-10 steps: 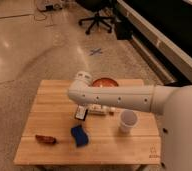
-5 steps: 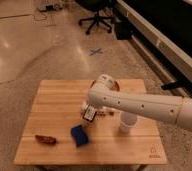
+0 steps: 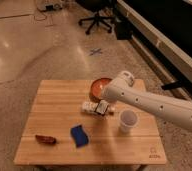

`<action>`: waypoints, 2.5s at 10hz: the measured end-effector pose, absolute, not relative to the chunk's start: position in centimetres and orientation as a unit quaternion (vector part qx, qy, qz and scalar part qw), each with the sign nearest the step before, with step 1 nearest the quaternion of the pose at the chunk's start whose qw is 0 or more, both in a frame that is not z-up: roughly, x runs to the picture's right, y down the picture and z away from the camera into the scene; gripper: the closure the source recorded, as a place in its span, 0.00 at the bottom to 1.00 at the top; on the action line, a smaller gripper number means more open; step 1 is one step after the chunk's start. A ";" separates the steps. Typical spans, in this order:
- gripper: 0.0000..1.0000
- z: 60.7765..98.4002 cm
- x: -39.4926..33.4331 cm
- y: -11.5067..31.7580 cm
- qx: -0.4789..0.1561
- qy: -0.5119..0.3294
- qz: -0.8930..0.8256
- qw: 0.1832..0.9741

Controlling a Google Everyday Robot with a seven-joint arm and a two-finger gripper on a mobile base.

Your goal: Place the eraser in the ceramic cup

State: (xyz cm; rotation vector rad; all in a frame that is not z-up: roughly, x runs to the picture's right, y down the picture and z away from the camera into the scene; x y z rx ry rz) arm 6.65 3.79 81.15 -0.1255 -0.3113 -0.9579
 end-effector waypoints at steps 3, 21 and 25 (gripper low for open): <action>1.00 80.0 9.6 1.8 -0.050 -0.136 -0.455 0.879; 1.00 70.9 18.0 6.7 -0.059 -0.090 -0.404 0.909; 0.72 71.6 18.7 7.9 -0.071 -0.072 -0.407 0.908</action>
